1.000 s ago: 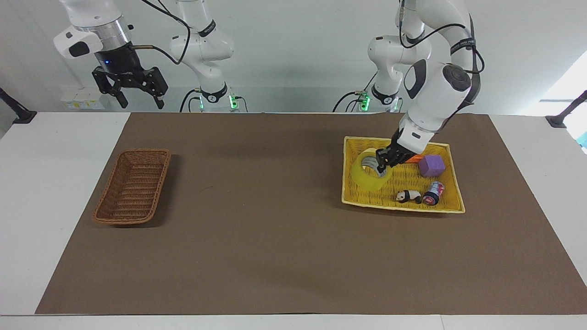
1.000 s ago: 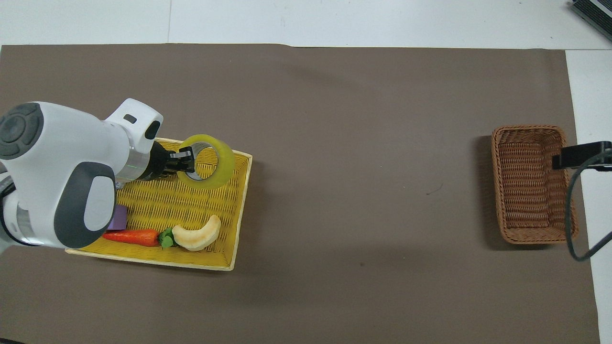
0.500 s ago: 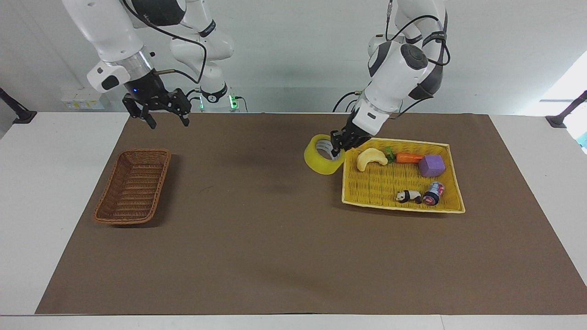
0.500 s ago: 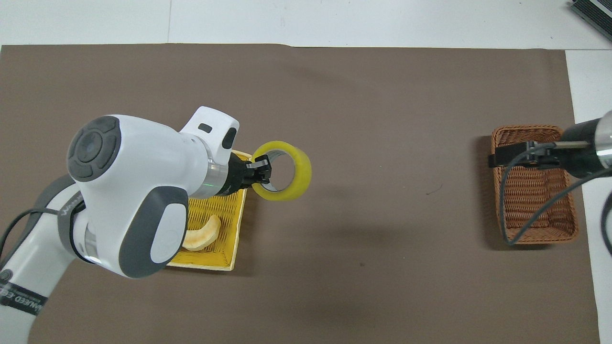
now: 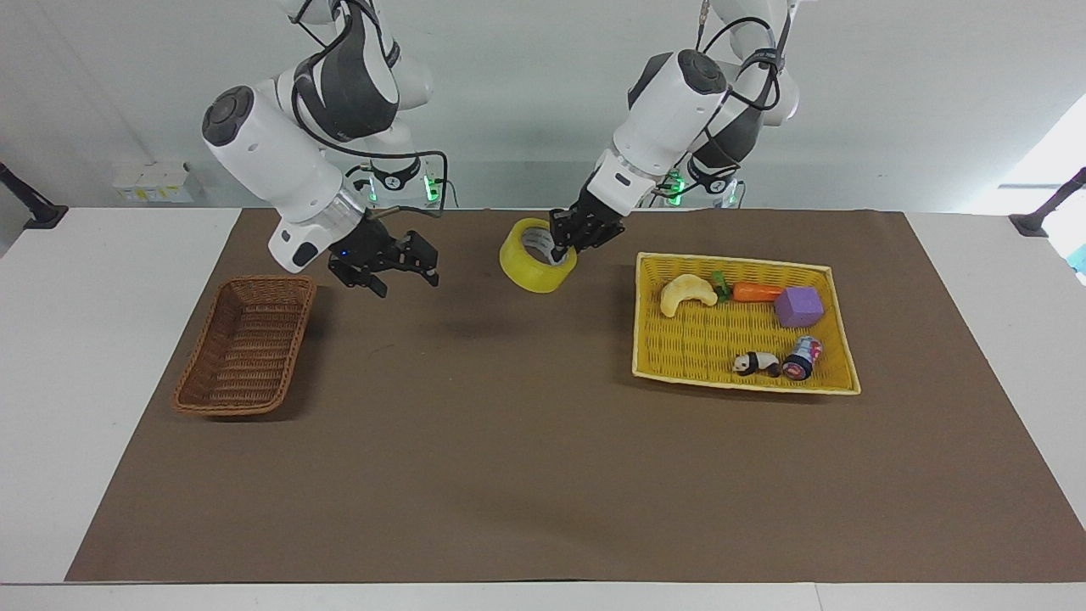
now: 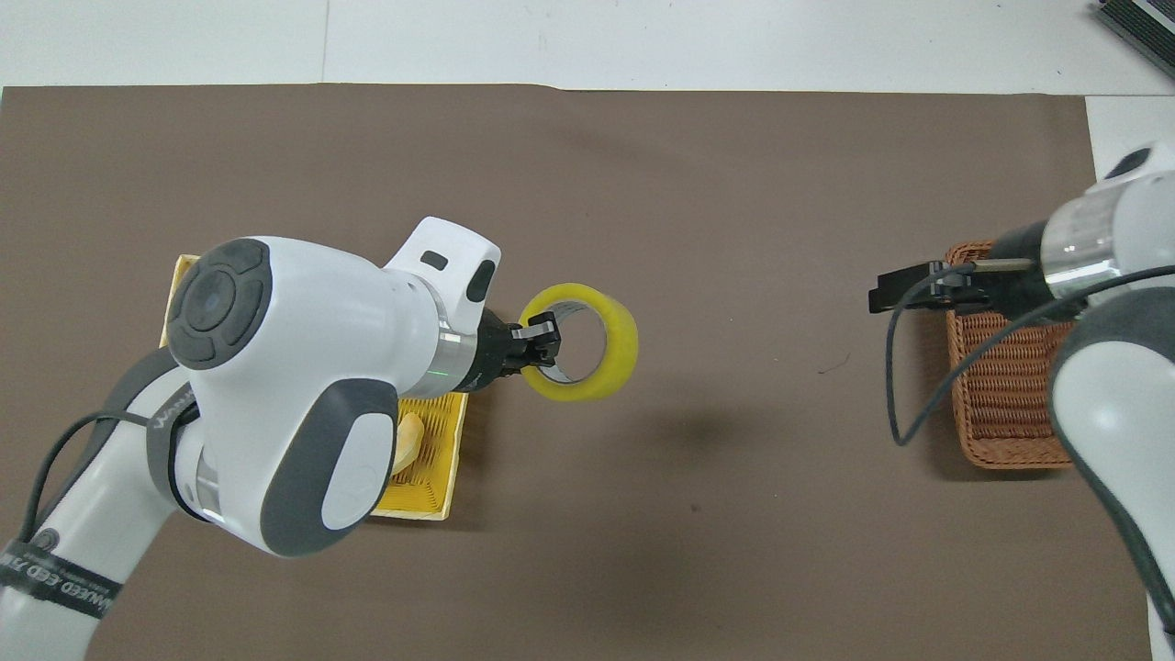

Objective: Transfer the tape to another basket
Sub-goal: 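Carry the tape toward the center while the right gripper reaches toward it, then grasp the tape roll with the right gripper and open the left gripper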

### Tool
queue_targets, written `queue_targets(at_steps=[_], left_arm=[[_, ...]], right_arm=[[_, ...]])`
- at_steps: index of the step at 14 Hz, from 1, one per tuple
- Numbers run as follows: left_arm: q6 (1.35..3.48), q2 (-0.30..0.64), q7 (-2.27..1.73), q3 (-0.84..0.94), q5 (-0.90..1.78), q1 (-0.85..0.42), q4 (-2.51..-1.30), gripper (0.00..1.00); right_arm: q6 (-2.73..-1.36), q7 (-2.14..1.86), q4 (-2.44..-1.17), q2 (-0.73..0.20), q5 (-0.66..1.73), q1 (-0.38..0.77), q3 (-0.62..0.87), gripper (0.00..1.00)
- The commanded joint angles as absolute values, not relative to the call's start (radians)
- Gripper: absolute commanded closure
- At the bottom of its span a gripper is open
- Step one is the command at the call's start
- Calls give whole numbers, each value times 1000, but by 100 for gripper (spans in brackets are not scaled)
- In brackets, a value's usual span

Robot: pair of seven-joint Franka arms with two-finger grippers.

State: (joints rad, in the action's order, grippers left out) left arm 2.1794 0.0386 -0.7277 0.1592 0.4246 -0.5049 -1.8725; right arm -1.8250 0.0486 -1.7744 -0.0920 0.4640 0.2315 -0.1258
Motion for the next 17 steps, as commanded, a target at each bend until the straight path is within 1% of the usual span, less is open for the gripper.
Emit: queue_targets(at_steps=[1,3,5,7,8,11,17], left_arm=[[2189,43,-739,140,446,-540,-1862,100],[2189,41,-739,140,446,-540,-1862,100],[2189,41,-745,140,446,-540,-1862,100],[2189,41,-767,141,446,-541,-1862,100],[2189,40,-769,141,446,-549,-1862,100],[2191,40,-770,141,446,-558,-1862,100],[2212,38,-805,141,445,-586,-1856,100]], right_arm=[[-1798,20,-1828,-46,567,225,-127,0],[-1746,-6,-1858,-23,662,224,-129,0],[-1726,-79,-1871,-11,756,222,-129,0],[-1720,-135,-1908,17,765,236,-127,0],[-1727,-153,-1923,26,767,268,-129,0],[-1756,-150,-1930,31,795,311,-127,0],[-1773,-176,-1937,32,779,311,-129,0]])
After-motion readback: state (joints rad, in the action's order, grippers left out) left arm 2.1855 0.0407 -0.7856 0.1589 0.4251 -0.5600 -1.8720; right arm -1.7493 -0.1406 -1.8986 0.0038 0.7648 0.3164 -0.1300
